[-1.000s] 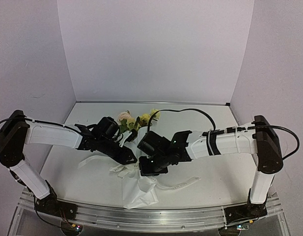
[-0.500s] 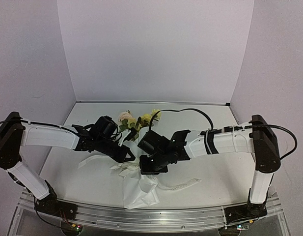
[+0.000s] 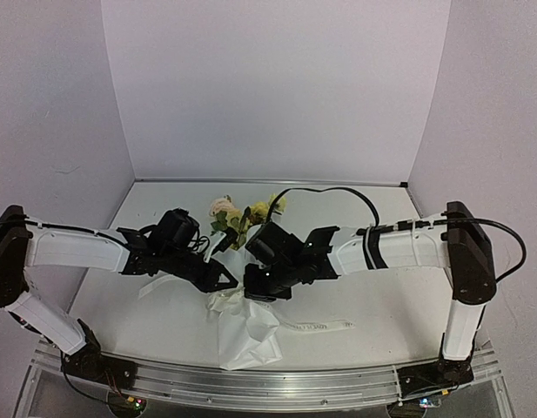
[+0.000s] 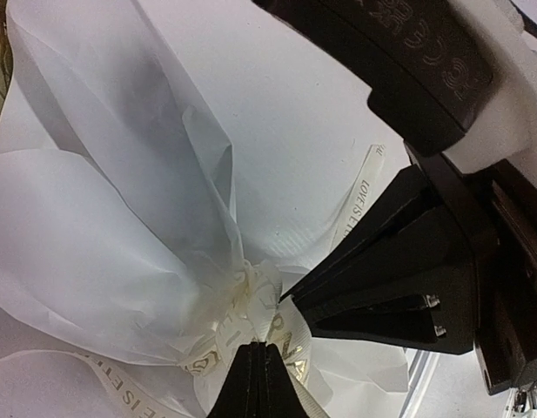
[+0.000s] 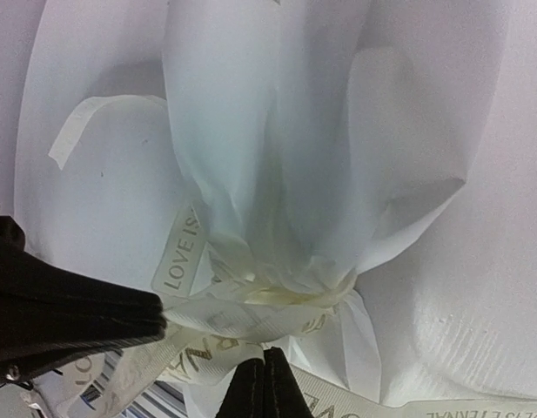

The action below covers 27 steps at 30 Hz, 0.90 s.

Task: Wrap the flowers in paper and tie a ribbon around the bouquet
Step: Tie the ribbon around the folded bouquet.

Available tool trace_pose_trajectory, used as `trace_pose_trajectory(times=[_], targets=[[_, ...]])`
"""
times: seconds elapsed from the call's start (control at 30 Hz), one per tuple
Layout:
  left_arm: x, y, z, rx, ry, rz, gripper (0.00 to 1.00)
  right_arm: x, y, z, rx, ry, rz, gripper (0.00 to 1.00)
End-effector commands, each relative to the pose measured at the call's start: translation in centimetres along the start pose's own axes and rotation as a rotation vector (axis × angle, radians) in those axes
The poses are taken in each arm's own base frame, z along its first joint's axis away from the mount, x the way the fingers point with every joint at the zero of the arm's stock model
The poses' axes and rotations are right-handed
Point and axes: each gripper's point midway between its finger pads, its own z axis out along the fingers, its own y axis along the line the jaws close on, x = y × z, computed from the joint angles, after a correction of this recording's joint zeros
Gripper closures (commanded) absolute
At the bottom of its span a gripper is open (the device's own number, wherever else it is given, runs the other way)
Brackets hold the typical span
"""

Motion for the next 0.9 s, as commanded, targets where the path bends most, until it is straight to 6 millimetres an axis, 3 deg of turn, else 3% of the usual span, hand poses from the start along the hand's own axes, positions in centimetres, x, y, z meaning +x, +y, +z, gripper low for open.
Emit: trace_pose_trajectory(times=[0.0, 0.23, 0.43, 0.87], targets=[[-1.4, -1.3, -0.6, 0.046, -0.067, 0.021, 1.0, -0.6, 1.4, 0.9, -0.075, 0.003, 0.046, 1.0], [-2.4, -1.9, -1.2, 0.063, -0.128, 0.029, 1.0, -0.2, 0.3, 2.0, -0.103, 0.015, 0.136, 1.0], [-1.4, -1.9, -1.0, 0.083, -0.107, 0.022, 1.0, -1.0, -0.6, 2.9, -0.126, -0.022, 0.194, 1.0], [0.1, -2.1, -0.3, 0.131, -0.068, 0.01, 1.0, -2.8, 0.9, 2.1, -0.257, -0.092, 0.216, 1.0]])
